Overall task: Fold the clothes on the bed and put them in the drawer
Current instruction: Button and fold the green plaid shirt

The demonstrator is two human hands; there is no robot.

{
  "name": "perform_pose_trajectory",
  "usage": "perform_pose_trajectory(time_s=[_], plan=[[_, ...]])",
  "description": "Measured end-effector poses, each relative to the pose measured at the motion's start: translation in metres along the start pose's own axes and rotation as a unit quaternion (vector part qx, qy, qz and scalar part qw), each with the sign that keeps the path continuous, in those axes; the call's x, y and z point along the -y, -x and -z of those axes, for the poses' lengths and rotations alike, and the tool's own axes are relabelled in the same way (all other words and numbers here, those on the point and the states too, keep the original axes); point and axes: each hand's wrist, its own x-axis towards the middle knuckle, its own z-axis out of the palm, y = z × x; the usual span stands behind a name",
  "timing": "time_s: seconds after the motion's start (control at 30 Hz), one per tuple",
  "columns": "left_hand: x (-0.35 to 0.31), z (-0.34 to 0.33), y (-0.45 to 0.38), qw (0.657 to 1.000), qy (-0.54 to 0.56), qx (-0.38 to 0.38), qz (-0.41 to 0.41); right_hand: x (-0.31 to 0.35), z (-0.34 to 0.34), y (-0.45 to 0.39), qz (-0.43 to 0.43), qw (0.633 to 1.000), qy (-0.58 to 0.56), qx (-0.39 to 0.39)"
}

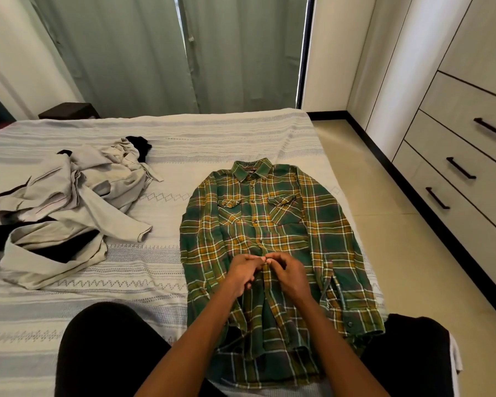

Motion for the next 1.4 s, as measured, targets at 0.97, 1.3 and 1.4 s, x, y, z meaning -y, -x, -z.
perform_pose_trajectory(time_s=[0.97,1.3,1.4], plan=[[0.058,-0.004,0.046,0.882,-0.414,-0.061,-0.216,0.018,0.010,0.060,-0.109,0.938,0.319,0.083],[0.055,0.002,0.047,0.851,-0.471,-0.103,-0.209,0.023,0.013,0.060,-0.153,0.948,0.262,0.095],[0.058,0.005,0.048,0.850,-0.467,-0.114,-0.216,0.026,0.012,0.062,-0.157,0.950,0.255,0.091]])
